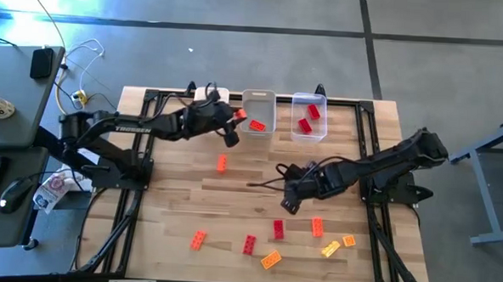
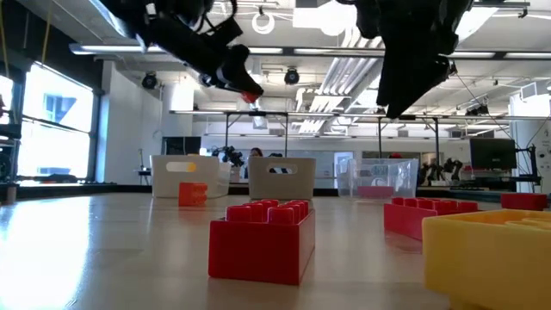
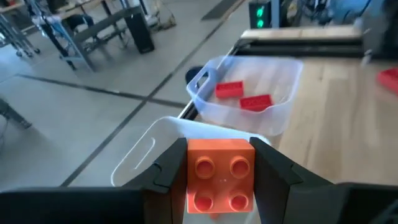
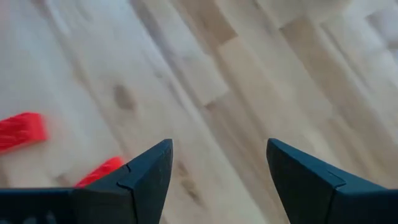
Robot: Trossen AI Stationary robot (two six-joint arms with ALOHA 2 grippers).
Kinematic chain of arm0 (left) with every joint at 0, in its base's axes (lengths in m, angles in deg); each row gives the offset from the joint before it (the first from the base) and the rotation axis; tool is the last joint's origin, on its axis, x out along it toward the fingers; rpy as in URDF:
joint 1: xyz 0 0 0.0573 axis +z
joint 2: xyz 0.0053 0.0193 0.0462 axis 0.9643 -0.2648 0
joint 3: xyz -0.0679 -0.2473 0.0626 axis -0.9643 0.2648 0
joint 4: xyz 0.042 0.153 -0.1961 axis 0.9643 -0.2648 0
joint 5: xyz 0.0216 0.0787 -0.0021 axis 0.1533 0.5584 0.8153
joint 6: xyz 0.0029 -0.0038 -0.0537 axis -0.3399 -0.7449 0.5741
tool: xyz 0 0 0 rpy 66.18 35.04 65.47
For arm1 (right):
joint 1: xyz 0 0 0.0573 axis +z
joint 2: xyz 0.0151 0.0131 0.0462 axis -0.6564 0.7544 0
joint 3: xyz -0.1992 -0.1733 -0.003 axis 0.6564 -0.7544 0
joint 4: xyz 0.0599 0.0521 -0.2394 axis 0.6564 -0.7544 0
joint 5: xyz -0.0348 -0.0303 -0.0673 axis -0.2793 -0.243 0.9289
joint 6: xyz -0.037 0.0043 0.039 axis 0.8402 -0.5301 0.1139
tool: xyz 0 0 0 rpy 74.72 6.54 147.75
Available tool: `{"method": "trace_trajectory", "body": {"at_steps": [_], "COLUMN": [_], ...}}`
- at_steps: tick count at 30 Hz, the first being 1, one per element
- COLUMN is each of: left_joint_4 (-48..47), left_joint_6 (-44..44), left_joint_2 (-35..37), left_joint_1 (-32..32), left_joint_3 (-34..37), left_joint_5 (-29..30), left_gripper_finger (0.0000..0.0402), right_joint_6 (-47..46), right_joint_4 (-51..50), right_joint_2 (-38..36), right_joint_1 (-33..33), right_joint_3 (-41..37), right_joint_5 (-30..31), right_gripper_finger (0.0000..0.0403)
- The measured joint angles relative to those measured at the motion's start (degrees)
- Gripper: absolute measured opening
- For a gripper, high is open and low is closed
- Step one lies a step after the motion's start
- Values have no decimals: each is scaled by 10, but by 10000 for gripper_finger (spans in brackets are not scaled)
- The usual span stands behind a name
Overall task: Sort & place blocks by color
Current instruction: Put the orange game piece into the gray bin
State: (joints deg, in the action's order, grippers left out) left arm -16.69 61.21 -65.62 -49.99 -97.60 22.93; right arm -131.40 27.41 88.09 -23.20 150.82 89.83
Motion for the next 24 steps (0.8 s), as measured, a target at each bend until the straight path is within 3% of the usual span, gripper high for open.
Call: {"method": "trace_trajectory", "body": {"at_steps": [24], "left_joint_4": [-73], "left_joint_6": [-4], "left_joint_2": [-233], "left_joint_1": [81], "left_joint_3": [-170], "left_joint_5": [-129], "left_gripper_finger": [126], "right_joint_6": [-163], "right_joint_4": [2], "right_joint_2": [0], "right_joint_1": [89], "right_joint_3": [0], "right_joint_5": [13], "right_gripper_finger": [247]}}
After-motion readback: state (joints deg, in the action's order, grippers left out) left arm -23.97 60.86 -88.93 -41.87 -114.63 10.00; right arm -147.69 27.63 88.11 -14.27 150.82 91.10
